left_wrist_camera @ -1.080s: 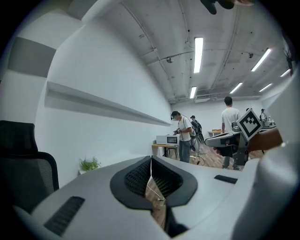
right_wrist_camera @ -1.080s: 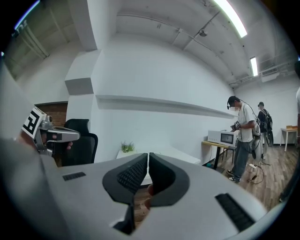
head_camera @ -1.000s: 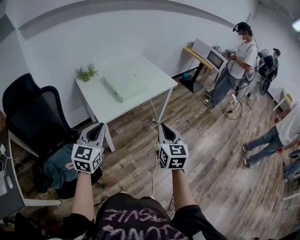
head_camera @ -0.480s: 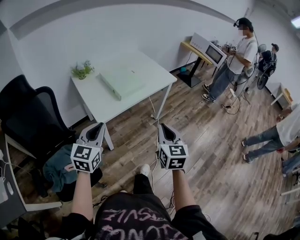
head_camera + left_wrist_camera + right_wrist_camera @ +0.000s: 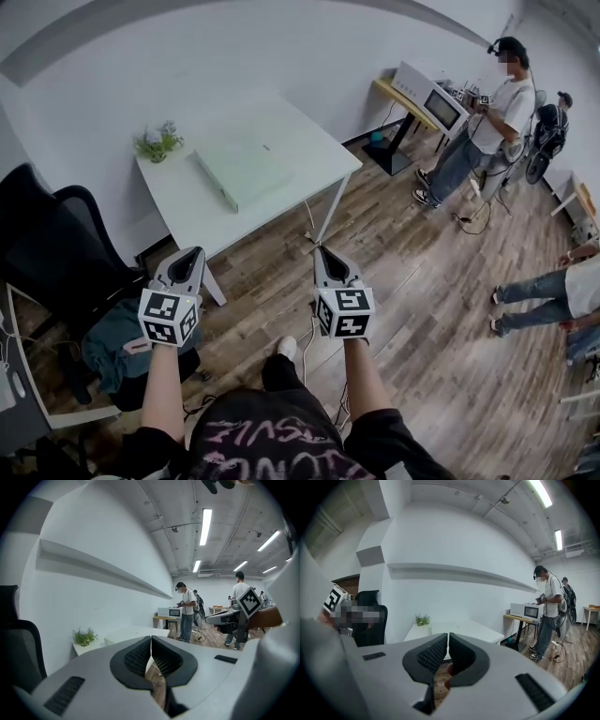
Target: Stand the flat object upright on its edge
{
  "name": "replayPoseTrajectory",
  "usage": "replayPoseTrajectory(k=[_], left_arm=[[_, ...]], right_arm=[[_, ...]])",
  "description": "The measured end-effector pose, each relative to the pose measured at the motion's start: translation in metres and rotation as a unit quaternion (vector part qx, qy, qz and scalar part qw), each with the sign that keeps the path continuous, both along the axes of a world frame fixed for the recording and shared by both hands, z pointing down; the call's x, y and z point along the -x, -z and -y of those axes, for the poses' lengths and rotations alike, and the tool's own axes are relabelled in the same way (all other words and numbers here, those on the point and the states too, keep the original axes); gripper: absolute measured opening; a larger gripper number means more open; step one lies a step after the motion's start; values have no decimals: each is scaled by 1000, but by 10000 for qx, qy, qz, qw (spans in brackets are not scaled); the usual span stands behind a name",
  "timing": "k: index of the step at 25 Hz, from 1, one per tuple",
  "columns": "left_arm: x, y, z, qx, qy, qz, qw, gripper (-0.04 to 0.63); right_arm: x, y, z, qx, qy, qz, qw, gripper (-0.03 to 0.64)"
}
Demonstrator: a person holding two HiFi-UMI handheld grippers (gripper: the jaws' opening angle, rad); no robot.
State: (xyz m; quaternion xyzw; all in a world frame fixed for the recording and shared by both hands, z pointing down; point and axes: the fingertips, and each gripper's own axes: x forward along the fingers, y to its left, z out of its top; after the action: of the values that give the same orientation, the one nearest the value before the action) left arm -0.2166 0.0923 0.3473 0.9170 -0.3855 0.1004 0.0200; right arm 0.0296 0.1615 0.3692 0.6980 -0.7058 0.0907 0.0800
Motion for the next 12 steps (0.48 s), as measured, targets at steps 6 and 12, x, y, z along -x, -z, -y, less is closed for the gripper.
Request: replayPoseTrajectory(k=[6,12], left_arm=[[-32,-12,54,164,185,90,9997,20],[-62,-14,99,219,443,249,9985,20]], right_arm=[[-37,-15,61,161,149,82,9997,28],[-72,-19,114,245,379,155,9989,28]])
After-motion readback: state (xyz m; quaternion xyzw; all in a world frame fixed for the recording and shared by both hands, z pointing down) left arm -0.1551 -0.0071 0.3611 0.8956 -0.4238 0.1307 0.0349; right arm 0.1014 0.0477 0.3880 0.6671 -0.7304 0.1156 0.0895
